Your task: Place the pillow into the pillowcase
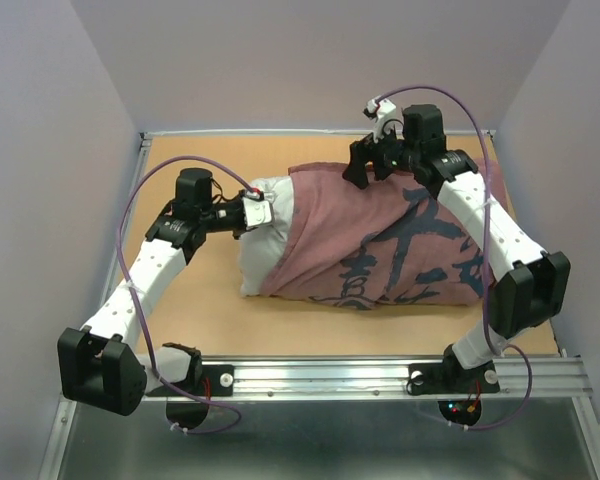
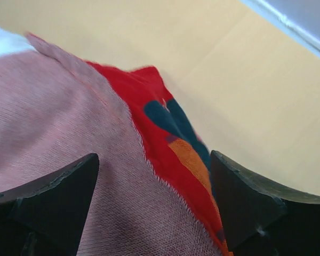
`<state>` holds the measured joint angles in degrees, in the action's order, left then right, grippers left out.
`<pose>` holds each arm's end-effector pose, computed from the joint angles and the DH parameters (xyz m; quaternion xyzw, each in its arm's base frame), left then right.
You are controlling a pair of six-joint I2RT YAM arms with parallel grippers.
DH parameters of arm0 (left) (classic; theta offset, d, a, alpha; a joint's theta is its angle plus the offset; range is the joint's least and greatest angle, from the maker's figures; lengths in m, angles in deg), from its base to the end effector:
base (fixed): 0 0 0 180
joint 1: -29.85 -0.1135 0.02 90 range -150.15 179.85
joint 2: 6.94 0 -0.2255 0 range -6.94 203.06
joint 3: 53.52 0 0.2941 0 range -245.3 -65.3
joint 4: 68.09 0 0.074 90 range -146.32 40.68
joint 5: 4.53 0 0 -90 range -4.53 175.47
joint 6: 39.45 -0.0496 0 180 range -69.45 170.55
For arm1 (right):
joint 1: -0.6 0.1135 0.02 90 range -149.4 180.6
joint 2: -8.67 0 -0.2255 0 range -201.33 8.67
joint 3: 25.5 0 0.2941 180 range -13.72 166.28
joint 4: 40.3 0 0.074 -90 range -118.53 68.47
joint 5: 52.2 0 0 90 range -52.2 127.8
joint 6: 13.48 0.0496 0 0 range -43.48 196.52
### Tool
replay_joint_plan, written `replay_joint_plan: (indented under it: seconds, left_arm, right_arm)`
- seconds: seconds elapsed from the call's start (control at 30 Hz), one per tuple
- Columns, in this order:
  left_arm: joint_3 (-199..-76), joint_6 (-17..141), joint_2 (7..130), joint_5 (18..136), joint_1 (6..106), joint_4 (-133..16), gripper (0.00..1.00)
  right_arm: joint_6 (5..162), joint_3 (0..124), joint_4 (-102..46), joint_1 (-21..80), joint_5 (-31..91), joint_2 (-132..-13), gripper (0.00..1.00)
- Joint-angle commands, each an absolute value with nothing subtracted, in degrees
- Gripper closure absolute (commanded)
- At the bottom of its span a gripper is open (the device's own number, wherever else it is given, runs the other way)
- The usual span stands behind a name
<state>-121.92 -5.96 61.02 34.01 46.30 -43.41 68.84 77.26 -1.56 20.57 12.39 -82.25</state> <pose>0.3008 -0.1293 0.2817 0.6393 0.4682 -0.1750 0.5843 0.3850 0.1626 0.3456 -0.3104 0.7797 0.2410 0.4874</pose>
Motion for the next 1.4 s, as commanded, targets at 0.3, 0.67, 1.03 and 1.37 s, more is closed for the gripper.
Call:
replay_joint_plan:
  seconds: [0.3, 0.67, 1.03, 1.37]
  left_arm:
    - [-118.9, 2.5, 61.0, 33.6, 47.4, -51.5, 1.00]
    - [-124.6, 115.7, 86.9, 27.2, 51.8, -149.6, 1.00]
    - [-118.5, 136.1, 84.6, 28.3, 47.3, -162.4, 1.00]
    - [-110.4, 127.0, 81.1, 32.5, 47.3, -139.4, 1.00]
  right_arm:
    - [65.3, 83.7, 2.6, 21.1, 3.4, -83.5, 0.99]
    - [91.9, 103.6, -17.1, 37.9, -8.9, -93.6, 0.99]
    - [103.4, 110.6, -20.9, 37.9, -9.6, -92.3, 0.99]
    - [92.3, 100.4, -21.8, 36.8, 0.0, -97.3, 0.99]
